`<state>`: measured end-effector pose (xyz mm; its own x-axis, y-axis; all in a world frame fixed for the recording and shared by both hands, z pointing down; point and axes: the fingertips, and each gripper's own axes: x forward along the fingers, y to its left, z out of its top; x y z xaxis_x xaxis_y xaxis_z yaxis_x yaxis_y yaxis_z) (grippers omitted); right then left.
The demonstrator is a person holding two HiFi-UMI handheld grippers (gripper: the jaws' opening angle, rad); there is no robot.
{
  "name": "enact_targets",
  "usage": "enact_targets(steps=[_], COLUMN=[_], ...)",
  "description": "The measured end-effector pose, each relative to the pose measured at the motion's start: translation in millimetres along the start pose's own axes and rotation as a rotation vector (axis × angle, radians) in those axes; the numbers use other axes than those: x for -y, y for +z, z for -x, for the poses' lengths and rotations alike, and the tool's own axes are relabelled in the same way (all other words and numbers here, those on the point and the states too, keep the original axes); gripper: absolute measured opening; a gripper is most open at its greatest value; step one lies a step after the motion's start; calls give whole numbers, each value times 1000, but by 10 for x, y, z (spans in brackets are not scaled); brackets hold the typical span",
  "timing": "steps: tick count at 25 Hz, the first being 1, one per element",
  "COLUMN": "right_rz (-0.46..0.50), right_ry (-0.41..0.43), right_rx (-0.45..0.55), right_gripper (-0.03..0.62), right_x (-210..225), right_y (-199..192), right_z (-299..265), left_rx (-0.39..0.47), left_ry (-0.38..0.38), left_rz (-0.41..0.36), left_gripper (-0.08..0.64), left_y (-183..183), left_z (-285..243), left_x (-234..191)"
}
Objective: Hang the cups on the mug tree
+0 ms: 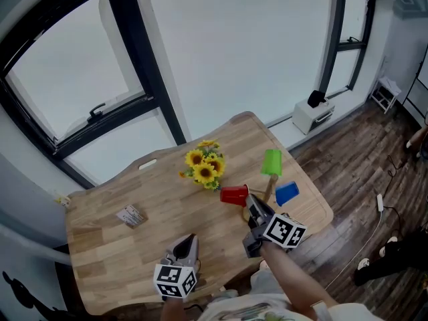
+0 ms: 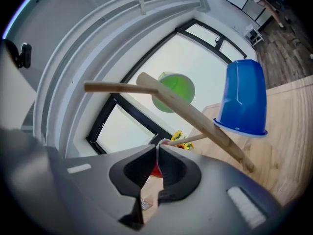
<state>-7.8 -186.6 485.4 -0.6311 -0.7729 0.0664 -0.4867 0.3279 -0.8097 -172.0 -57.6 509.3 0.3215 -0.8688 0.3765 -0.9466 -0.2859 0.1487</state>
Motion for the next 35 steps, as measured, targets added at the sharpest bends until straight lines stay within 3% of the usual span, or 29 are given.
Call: enact_targets(steps=[15, 35], right_rz=[-124, -135], right_ry=[-48, -136], right_rx=[54, 62], right_gripper=[18, 21], right_x=[278, 537], right_y=[89, 109], right_z=[161, 328], left_rx=[-5, -12], left_ry=[-15, -49], left_rz=[-3, -11], left_gripper=[3, 3], left_y=[-37, -44], left_z=[-30, -81], left_x=[98, 226])
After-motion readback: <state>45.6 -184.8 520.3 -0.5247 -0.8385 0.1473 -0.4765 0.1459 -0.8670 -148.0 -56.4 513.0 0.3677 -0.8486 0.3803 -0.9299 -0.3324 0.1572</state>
